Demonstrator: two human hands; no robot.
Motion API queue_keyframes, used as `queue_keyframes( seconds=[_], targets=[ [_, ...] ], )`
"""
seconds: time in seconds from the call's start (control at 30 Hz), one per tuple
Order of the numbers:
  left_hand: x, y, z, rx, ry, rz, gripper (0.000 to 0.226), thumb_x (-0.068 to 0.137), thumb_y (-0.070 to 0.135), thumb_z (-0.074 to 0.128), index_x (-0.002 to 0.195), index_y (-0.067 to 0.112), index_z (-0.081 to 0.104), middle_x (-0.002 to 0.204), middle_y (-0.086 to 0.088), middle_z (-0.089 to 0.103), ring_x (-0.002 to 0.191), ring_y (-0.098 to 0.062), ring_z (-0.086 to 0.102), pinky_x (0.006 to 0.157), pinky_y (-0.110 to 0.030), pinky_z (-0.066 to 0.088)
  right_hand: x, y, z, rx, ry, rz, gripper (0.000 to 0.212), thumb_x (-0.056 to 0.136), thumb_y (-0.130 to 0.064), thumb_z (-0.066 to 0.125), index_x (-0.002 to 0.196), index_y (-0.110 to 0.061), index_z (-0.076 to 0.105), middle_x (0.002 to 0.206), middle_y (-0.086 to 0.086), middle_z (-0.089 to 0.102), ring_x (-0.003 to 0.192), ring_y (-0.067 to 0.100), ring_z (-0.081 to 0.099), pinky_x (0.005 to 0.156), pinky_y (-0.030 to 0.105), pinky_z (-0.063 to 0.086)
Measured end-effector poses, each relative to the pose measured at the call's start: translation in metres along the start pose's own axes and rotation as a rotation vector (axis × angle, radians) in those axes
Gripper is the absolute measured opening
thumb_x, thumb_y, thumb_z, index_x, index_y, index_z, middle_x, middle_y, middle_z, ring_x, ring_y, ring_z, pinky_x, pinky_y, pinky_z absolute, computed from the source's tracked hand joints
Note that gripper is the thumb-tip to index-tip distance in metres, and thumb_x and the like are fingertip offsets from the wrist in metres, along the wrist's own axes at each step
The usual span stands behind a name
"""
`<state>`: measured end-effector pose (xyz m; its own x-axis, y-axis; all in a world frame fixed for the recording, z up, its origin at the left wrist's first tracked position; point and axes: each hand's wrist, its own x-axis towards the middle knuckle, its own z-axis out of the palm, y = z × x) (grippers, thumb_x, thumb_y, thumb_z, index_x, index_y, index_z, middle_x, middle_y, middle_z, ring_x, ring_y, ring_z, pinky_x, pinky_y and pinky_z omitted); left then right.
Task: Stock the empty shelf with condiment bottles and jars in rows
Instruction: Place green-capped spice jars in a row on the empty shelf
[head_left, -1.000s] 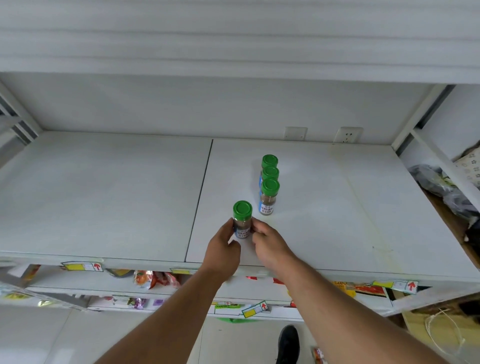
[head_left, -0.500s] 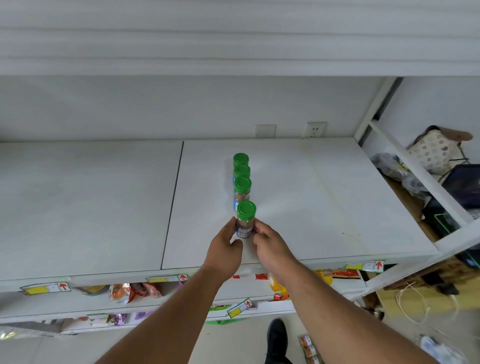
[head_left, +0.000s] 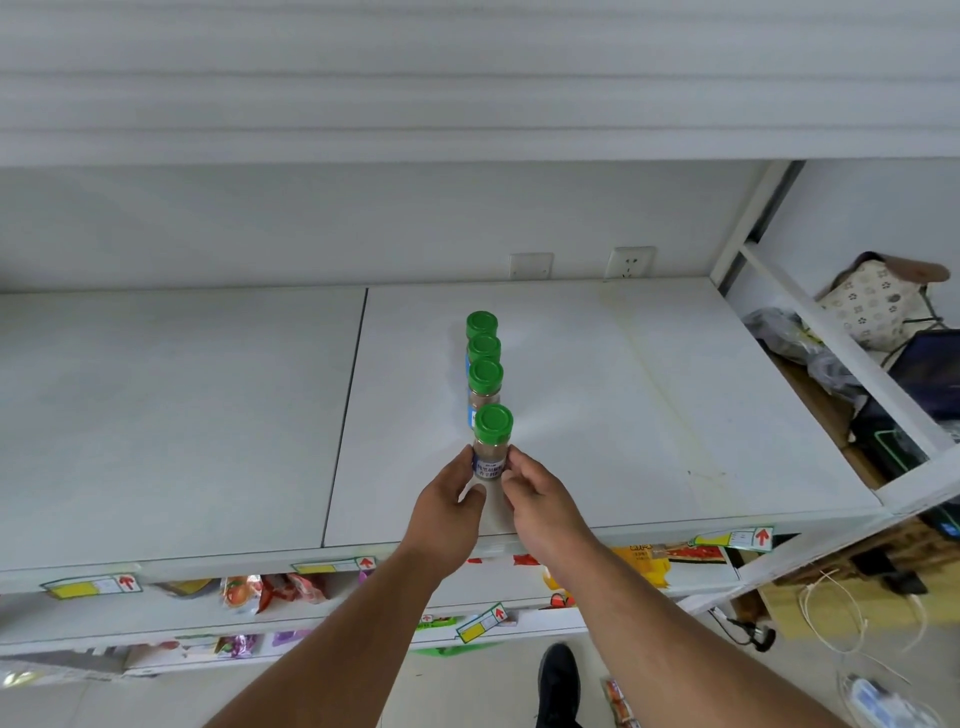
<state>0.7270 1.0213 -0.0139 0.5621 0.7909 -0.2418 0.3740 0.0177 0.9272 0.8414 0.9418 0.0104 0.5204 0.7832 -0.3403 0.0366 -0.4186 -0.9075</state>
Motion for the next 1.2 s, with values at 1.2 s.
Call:
queue_keyframes(
  seconds=[1.2],
  targets=[
    [-0.043, 0.008, -0.034, 0.010, 0.200, -0.093, 0.062, 0.100, 0.015, 0.055, 0.157, 0.026, 0.031, 0.158, 0.007, 0.041, 0.142, -0.002, 0.039, 0.100, -0.013, 0.033, -0.032, -0.015, 0.013, -0.072, -0.062, -0.042, 0.046, 0.108, -0.026, 0.049, 0.154, -0.025, 0.044, 0.149, -0.014, 0.049, 0.128, 0.002, 0.049, 0.098, 0.018, 0.040]
  ],
)
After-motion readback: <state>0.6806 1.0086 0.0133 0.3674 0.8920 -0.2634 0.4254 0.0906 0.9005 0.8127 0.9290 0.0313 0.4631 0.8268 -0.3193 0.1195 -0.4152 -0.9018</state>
